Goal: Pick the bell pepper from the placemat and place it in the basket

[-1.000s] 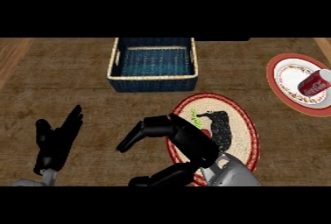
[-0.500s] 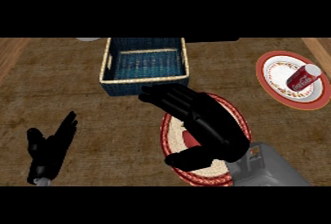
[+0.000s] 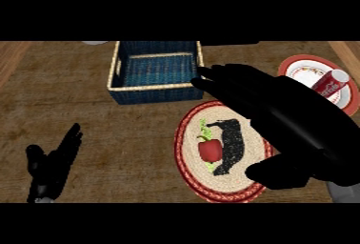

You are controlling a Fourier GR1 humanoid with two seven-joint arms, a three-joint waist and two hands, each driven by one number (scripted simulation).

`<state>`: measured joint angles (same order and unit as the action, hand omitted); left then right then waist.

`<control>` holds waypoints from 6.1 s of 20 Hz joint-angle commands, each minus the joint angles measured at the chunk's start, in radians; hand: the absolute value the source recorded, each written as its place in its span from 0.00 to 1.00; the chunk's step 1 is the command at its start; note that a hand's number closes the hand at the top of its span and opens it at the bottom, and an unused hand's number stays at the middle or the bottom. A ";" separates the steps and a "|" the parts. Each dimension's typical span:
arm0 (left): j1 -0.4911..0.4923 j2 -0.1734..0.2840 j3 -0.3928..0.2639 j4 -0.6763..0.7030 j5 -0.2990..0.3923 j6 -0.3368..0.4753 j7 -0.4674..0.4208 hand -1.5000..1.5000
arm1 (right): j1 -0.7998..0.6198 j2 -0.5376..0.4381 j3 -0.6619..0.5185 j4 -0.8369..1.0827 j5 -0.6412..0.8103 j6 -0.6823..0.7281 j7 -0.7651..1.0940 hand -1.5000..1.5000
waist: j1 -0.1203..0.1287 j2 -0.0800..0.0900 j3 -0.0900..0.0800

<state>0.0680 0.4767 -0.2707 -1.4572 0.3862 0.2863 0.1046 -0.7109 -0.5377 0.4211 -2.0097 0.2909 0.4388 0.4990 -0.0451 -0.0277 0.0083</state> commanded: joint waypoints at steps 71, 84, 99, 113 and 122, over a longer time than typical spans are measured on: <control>0.041 -0.082 0.067 0.054 -0.085 -0.100 0.124 0.50 | 0.298 0.156 0.262 0.375 0.496 -0.019 -0.182 0.00 | 0.041 0.032 -0.009; 0.078 -0.124 0.055 0.065 -0.124 -0.107 0.089 0.50 | 0.334 0.180 0.245 0.476 0.565 -0.117 -0.293 0.00 | 0.041 0.032 -0.009; 0.059 -0.145 0.074 0.070 -0.151 -0.114 0.106 0.50 | 0.256 0.260 0.314 0.580 0.753 -0.207 -0.366 1.00 | 0.043 0.031 -0.009; 0.059 -0.109 0.026 -0.068 -0.168 -0.147 0.166 0.50 | 0.074 0.537 0.217 0.488 0.543 -0.433 0.397 1.00 | 0.159 0.046 -0.003; 0.026 -0.115 0.016 -0.044 -0.174 -0.156 0.197 0.50 | -0.290 0.537 0.147 0.448 0.556 -0.754 0.713 1.00 | 0.184 0.028 -0.015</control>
<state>0.0730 0.3737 -0.2352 -1.5574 0.2096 0.1326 0.2634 -0.8618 -0.0049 0.6008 -1.5585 0.8477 -0.1956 1.0337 0.1296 0.0005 0.0054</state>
